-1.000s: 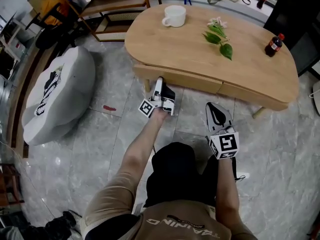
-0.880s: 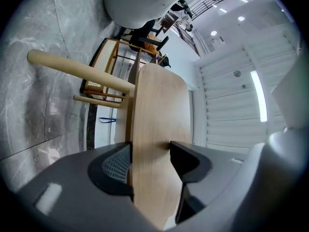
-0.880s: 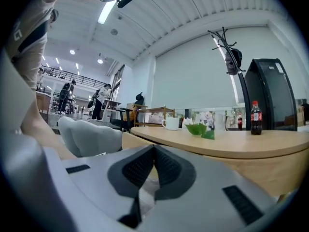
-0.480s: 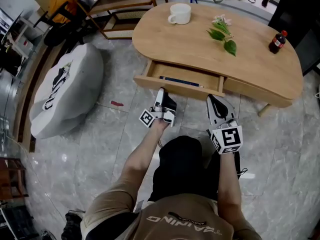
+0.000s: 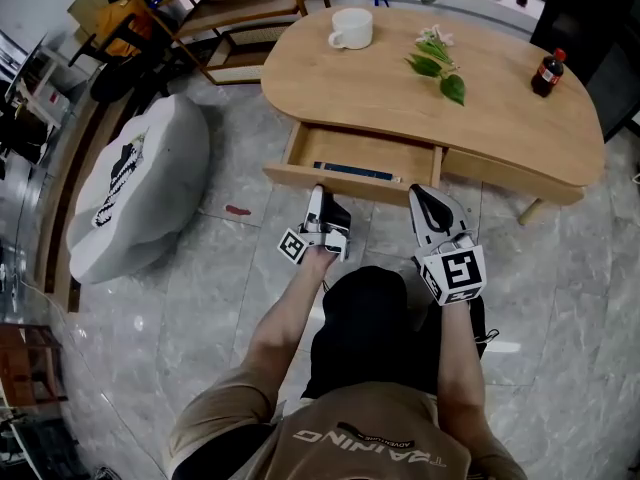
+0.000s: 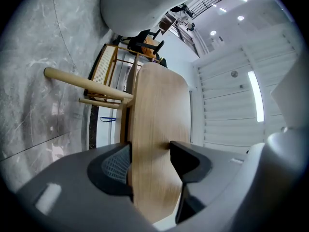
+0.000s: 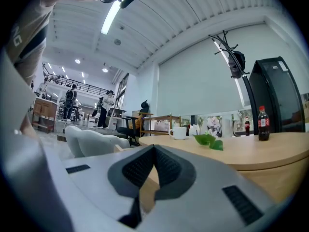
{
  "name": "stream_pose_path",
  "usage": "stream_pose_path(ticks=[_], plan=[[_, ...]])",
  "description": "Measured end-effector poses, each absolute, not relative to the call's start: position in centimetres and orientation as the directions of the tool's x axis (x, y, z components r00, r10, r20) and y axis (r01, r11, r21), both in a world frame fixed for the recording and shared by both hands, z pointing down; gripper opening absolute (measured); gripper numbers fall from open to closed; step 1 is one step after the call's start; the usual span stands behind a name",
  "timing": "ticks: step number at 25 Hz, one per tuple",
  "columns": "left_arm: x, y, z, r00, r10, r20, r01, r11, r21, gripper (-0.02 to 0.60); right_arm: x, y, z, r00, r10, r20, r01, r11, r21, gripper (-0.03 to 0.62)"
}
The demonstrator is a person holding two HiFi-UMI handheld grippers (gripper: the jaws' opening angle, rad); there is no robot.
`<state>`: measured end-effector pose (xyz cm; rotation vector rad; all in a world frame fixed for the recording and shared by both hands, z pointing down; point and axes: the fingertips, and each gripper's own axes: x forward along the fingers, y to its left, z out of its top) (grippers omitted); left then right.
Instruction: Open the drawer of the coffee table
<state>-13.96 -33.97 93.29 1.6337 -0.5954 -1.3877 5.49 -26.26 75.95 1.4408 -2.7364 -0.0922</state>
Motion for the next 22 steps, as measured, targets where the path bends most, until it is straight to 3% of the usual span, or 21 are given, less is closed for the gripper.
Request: stream_pose_path(ticks=[22], plan=[[-14.8,-31.2,94.9,0.276,-0.777,-0.566,0.235,-0.516,0.824,0.227,6.7,-25.3,76.0,-0.560,-0.828,0.006,-0.826,0.559,0.065,0.005]])
